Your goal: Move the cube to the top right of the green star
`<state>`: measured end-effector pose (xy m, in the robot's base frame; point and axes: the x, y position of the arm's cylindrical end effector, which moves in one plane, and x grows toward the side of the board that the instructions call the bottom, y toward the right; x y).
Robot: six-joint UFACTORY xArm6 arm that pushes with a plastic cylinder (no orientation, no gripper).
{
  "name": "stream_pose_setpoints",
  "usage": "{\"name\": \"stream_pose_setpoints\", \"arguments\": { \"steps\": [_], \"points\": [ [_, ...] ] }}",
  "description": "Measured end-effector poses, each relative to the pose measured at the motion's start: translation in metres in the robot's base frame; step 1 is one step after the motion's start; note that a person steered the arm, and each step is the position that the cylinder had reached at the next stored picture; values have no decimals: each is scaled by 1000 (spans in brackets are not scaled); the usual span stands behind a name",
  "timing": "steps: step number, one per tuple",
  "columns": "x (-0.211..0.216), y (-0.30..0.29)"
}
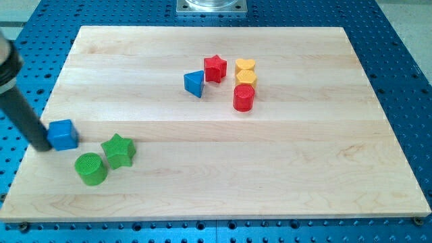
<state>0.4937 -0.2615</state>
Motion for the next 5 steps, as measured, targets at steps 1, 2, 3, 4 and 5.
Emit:
{"name": "stream_pose_setpoints", "arguments": {
  "steps": [1, 2, 3, 4, 5],
  "points": [
    [-32, 48],
    [-11, 31],
    [17, -14],
    [16, 38],
    [-26, 94]
  ]
}}
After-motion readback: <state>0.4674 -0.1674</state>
